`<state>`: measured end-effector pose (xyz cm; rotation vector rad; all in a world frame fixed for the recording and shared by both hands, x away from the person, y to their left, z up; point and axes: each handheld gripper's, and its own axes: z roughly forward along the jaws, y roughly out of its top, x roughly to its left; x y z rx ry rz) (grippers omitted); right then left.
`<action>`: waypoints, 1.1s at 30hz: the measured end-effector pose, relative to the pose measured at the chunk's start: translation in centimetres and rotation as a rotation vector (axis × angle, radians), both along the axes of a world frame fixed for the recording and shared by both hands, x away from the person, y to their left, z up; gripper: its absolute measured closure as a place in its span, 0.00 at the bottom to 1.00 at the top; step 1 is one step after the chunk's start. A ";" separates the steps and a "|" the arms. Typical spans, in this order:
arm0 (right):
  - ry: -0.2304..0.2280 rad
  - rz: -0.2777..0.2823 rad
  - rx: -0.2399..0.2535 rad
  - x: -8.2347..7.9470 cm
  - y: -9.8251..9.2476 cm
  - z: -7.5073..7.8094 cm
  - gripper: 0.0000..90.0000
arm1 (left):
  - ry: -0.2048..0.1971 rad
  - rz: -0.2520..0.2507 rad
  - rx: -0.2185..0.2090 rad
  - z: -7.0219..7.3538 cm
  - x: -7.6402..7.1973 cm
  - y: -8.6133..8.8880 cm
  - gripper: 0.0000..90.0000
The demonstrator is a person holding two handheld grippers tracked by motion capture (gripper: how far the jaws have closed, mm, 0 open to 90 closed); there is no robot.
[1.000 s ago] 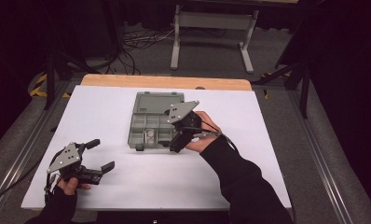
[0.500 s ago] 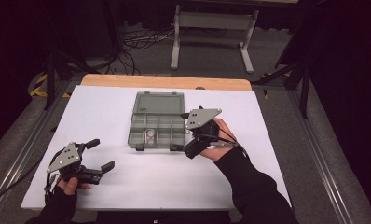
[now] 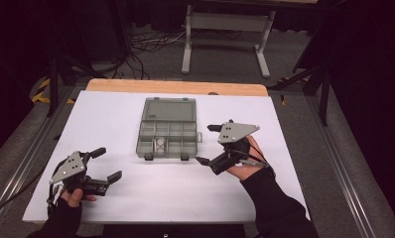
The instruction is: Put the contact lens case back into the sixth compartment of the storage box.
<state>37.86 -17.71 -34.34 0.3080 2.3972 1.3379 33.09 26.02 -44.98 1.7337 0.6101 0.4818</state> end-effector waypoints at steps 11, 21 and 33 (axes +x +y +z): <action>0.035 -0.069 0.085 -1.1 -3.6 -1.8 0.02 | -0.003 0.009 0.000 0.0 0.0 0.0 0.03; 0.044 -0.110 0.124 -2.3 -5.6 -4.0 0.02 | -0.005 0.018 0.004 -0.1 -0.1 -0.1 0.03; 0.062 -0.169 0.189 -3.8 -7.5 -7.5 0.01 | -0.006 0.023 0.003 -0.2 0.0 -0.2 0.03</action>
